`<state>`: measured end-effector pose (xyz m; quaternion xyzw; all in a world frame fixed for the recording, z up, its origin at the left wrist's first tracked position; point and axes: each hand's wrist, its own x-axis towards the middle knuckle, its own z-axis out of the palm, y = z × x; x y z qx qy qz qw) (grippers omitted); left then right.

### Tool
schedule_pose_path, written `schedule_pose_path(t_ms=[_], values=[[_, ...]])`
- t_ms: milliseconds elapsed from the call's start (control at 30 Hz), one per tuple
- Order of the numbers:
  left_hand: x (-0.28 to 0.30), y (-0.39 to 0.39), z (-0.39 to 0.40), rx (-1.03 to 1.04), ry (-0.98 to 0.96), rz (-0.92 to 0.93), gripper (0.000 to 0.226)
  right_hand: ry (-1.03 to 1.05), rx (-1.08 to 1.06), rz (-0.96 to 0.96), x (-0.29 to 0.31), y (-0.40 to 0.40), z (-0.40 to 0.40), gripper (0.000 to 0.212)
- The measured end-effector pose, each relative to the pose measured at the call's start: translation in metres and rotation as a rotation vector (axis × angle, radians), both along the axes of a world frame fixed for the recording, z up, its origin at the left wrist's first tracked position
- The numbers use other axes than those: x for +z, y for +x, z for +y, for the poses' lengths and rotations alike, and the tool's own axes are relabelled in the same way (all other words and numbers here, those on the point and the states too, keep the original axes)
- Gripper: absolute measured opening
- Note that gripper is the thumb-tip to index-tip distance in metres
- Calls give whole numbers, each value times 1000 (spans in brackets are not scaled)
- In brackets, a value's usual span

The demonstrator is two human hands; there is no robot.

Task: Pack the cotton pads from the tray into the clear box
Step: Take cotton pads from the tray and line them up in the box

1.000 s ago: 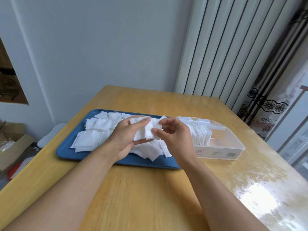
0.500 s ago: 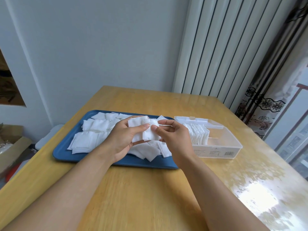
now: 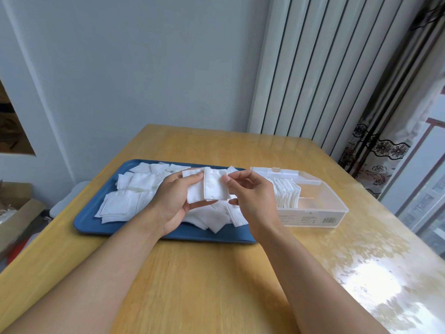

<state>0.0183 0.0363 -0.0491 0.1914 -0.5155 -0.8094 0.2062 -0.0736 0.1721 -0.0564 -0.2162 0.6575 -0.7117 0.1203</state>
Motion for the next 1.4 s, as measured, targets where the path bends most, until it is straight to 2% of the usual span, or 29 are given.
schedule_pose_path(t_ms=[333,467,533,633,800,900,1067,1133,1233,1400], values=[[-3,-2,-1,137,-9,-29,16,-26,-25,-6,-1,1,-5,8],[-3,-2,-3,164,-10,-33,11,-37,-96,66,0,-5,-2,4],[-3,-2,-3,167,-21,-40,11,-30,-53,108,1,-7,0,9],[-6,-3,-1,142,-26,-57,14,-11,16,117,2,-3,-1,13],[-5,-4,6,34,24,-14,27,22,-25,108,-4,-1,-4,11],[-4,-3,10,-13,-22,5,35,28,-40,105,-5,-2,-4,13],[-9,-3,11,16,-139,-14,27,22,-34,89,-6,-2,-4,17],[-9,-3,10,9,-144,-15,26,87,-47,83,-5,-4,-2,24],[-8,-1,10,-9,-158,-18,26,211,39,33,-2,-7,3,35],[-7,-5,8,-2,-33,-15,26,213,27,65,-6,-11,3,12]])
